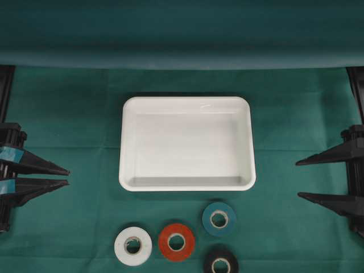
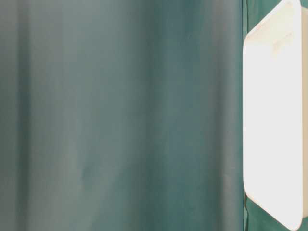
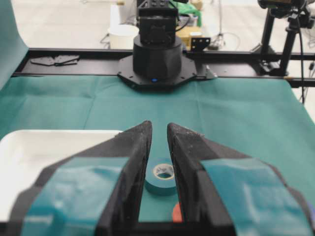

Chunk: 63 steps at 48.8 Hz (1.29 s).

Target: Put the tape into the white case with the right arm.

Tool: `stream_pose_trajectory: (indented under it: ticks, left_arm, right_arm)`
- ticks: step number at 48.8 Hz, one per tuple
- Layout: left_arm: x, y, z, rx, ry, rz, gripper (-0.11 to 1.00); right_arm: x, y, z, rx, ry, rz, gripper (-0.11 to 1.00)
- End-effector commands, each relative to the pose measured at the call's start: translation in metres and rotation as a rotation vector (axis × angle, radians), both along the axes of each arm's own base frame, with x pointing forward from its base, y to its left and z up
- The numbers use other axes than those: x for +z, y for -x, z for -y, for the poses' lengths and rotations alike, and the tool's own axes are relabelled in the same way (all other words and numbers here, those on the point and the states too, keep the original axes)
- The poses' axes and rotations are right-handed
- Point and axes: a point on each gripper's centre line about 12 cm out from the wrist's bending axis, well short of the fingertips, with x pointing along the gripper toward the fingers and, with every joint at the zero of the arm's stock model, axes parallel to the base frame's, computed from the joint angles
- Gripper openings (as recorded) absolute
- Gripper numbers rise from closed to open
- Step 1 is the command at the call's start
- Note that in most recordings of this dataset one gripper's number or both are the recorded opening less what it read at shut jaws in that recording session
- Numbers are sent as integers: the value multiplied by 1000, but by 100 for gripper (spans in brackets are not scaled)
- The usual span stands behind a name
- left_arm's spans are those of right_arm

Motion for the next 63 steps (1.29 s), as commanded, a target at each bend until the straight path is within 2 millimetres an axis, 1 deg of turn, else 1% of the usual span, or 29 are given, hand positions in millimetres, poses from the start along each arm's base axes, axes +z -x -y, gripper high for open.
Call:
stream_pose_trajectory:
  ticks: [1, 3, 6, 9, 14, 21, 32, 39, 43, 47, 51, 60, 62, 63]
  left_arm:
    - [-1, -2, 0, 3, 19, -20, 24]
    - [-1, -1, 0, 3, 19, -28, 22]
    - [-2, 1, 0, 2, 18, -45, 9]
    - [-4, 2, 0, 2, 15, -58, 1]
    - [-9, 6, 0, 2, 17, -87, 0]
    - [-18, 14, 0, 1, 20, -109, 0]
    - [-37, 33, 0, 0, 14, -132, 0]
    - [-46, 40, 0, -3, 16, -173, 0]
    - [-55, 43, 1, -4, 16, -235, 0]
    - [-65, 47, 1, -6, 12, -298, 0]
    - [-73, 50, 1, -6, 15, -318, 0]
    - [-85, 58, 1, -5, 27, -308, 0]
    - [-86, 60, 1, -5, 27, -307, 0]
    - [-87, 60, 1, -5, 27, -305, 0]
  right_arm:
    - [3, -1, 1, -3, -12, 8, 24]
    - [0, -1, 1, -4, -9, 0, 22]
    - [-3, 0, 2, -9, -9, -11, 8]
    - [-5, 0, 2, -9, -11, -15, -1]
    - [-8, 1, 2, -8, -12, -21, -9]
    - [-10, 1, 2, -7, -3, -31, -10]
    - [-14, 2, 1, -6, 2, -46, -9]
    - [-15, 3, 1, -5, 2, -41, -8]
    - [-19, 4, 1, -6, 4, -48, -1]
    - [-19, 4, 2, -9, 4, -46, 11]
    - [-21, 5, 2, -9, 4, -49, 30]
    - [-24, 8, 2, -9, 4, -51, 86]
    - [-24, 9, 2, -9, 4, -48, 93]
    - [-24, 9, 2, -9, 4, -45, 94]
